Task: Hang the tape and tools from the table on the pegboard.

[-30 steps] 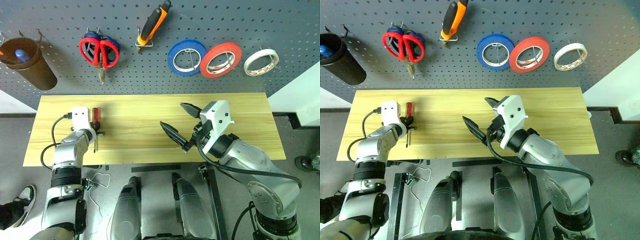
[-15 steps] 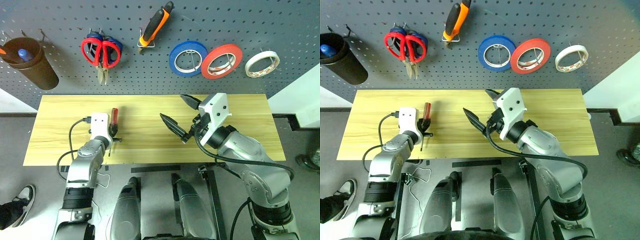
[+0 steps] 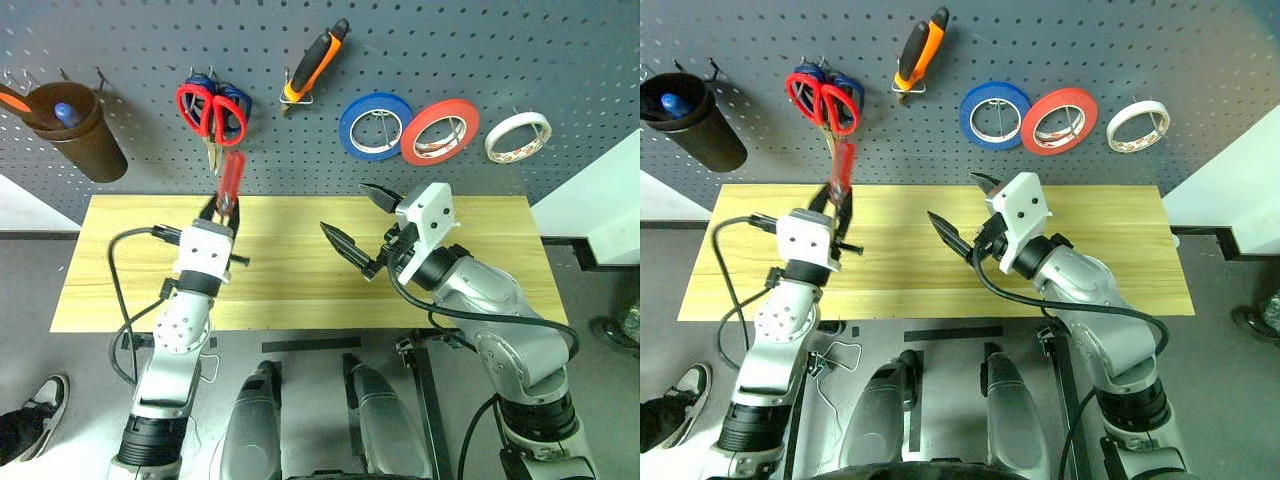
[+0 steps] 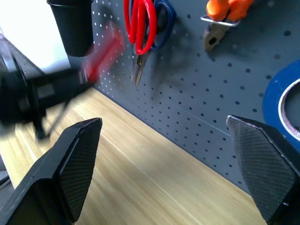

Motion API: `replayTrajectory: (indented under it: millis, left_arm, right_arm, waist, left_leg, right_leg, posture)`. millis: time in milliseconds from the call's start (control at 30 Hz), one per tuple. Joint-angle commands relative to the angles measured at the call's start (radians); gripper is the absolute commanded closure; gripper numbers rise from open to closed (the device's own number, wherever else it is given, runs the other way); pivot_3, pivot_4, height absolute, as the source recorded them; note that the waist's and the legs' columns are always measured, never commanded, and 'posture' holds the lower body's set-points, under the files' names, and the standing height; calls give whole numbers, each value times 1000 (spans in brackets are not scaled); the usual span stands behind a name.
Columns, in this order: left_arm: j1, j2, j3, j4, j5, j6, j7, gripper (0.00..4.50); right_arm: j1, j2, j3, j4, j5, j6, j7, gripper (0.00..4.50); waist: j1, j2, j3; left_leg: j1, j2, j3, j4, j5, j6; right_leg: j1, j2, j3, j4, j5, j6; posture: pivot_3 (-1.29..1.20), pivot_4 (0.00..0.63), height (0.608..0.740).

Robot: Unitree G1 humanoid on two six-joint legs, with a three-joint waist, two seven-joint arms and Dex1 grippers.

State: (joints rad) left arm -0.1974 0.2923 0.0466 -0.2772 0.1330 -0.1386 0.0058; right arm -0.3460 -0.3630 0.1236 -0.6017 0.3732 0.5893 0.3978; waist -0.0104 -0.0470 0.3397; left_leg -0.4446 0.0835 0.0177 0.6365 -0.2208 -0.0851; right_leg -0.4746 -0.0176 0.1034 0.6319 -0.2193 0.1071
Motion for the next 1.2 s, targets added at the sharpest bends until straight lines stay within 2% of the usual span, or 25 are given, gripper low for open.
replayTrajectory:
  millis: [33, 167, 400, 567, 833, 1200]
  left_arm:
    - [-115, 39, 76, -2, 10, -107, 25, 3638]
    - [-275, 107, 88, 49, 29, -206, 3, 3638]
    - [-470, 146, 111, 119, 41, -243, 2, 3638]
    - [-527, 198, 147, 300, 87, -320, 63, 3638]
    - [-600, 251, 162, 448, 126, -408, 127, 3638]
    - [-647, 340, 186, 535, 154, -445, 182, 3638]
  right_arm:
    - [-13, 4, 0, -7, -7, -39, 18, 0]
    - [-12, 7, 3, 1, -13, -48, 25, 0]
    - [-6, 6, -1, -13, -9, -39, 28, 0]
    - [6, 9, 3, -38, 5, -22, 26, 0]
    - [41, 11, 10, -71, 25, 18, 18, 0]
    - [74, -7, -17, -138, 69, 94, 15, 0]
  waist:
    - [0, 0, -1]
    - [-1, 0, -2]
    - [1, 0, -2]
    - [-2, 0, -2]
    - [11, 0, -2]
    - [20, 4, 1]
  left_leg:
    - [0, 0, 0, 1, 0, 0]
    - [-1, 0, 0, 8, 0, 0]
    - [-1, 0, 0, 11, 0, 0]
    - [2, 0, 0, 11, 0, 0]
    - [1, 0, 0, 12, 0, 0]
    - [2, 0, 0, 12, 0, 0]
  right_leg:
    - [1, 0, 0, 0, 1, 1]
    - [4, -1, 0, 0, 3, 4]
    - [6, -1, 0, 0, 5, 6]
    - [6, 0, 0, 2, 5, 6]
    - [6, 0, 0, 2, 5, 6]
    - [6, 0, 0, 3, 5, 6]
  posture:
    - [57, 246, 721]
    - [59, 246, 721]
    - [63, 266, 721]
    - [68, 289, 721]
    - [56, 329, 721]
    - [28, 371, 721]
